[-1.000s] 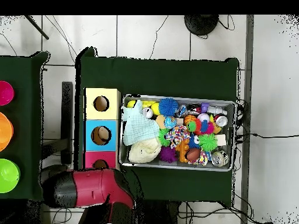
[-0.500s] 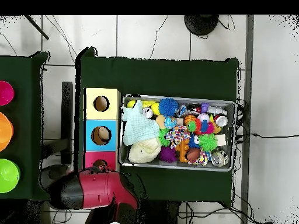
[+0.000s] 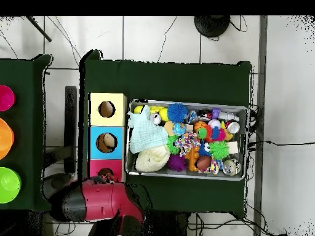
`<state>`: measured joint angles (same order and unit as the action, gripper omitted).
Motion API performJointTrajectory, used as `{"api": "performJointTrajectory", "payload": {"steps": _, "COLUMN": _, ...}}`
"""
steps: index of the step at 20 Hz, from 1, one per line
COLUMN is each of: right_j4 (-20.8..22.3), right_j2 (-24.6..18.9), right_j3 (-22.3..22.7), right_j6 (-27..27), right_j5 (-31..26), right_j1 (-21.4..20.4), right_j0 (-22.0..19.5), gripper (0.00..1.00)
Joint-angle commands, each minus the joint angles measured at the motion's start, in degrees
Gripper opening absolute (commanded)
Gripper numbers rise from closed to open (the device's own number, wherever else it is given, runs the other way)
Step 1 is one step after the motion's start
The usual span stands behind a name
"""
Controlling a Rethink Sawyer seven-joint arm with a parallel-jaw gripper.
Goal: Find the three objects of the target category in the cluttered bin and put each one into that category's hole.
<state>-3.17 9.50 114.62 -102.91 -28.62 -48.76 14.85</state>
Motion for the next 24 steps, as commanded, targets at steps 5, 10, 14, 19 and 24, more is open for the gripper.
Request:
{"api": "performJointTrajectory", "payload": {"steps": 5, "right_j4": -5.2, "right_j2": -2.8, "right_j3": 3.4, "right_j6": -15.6, "right_j5": 3.3, "right_j1": 3.0, "right_j0": 3.8, "gripper": 0.0}}
{"api": "performJointTrajectory", "payload": {"steps": 10, "right_j4": -5.8, "right_j2": -2.6, "right_j3": 3.2, "right_j6": -14.4, "right_j5": 3.8, "right_j1": 3.4, "right_j0": 3.7, "gripper": 0.0}}
{"api": "performJointTrajectory", "payload": {"steps": 14, "right_j4": -5.7, "right_j2": -3.0, "right_j3": 3.4, "right_j6": -13.1, "right_j5": 4.3, "right_j1": 3.4, "right_j0": 2.7, "gripper": 0.0}}
{"api": "performJointTrajectory", "payload": {"steps": 19, "right_j4": -5.0, "right_j2": -3.7, "right_j3": 3.3, "right_j6": -10.9, "right_j5": 4.6, "right_j1": 3.7, "right_j0": 0.5, "gripper": 0.0}}
{"api": "performJointTrajectory", "payload": {"steps": 24, "right_j4": -4.3, "right_j2": -4.2, "right_j3": 3.4, "right_j6": -9.9, "right_j5": 5.4, "right_j1": 3.8, "right_j0": -0.7, "gripper": 0.0}}
